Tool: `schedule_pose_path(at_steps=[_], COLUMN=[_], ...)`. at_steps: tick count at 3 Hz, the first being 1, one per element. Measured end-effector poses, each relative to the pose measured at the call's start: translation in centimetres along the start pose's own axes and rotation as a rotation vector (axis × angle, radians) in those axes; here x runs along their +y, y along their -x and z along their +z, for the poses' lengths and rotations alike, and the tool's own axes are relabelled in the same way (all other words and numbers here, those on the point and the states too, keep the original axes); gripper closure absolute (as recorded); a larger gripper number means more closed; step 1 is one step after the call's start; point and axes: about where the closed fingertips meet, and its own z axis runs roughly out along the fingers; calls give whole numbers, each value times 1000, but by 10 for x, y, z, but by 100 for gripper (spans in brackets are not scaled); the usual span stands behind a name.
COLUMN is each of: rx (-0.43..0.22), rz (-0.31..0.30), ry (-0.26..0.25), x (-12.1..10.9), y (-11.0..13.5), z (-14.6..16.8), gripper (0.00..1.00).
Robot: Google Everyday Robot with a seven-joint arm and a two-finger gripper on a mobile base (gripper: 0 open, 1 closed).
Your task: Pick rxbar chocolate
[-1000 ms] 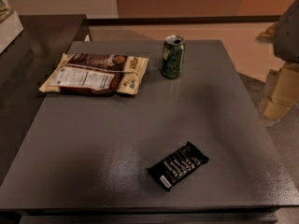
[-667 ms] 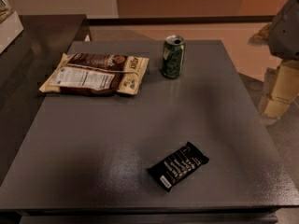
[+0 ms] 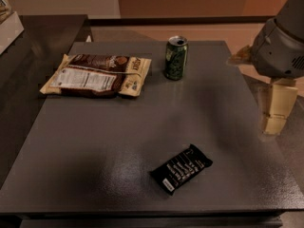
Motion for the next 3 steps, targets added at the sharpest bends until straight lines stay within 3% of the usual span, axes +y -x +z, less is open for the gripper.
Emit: schedule_pose_path(at_steps=[2,3], rx=[-97,-163], rz=[-184,-213], ry=[120,171], x=[41,63], y=[13,19], z=[55,82], gripper=[0,0])
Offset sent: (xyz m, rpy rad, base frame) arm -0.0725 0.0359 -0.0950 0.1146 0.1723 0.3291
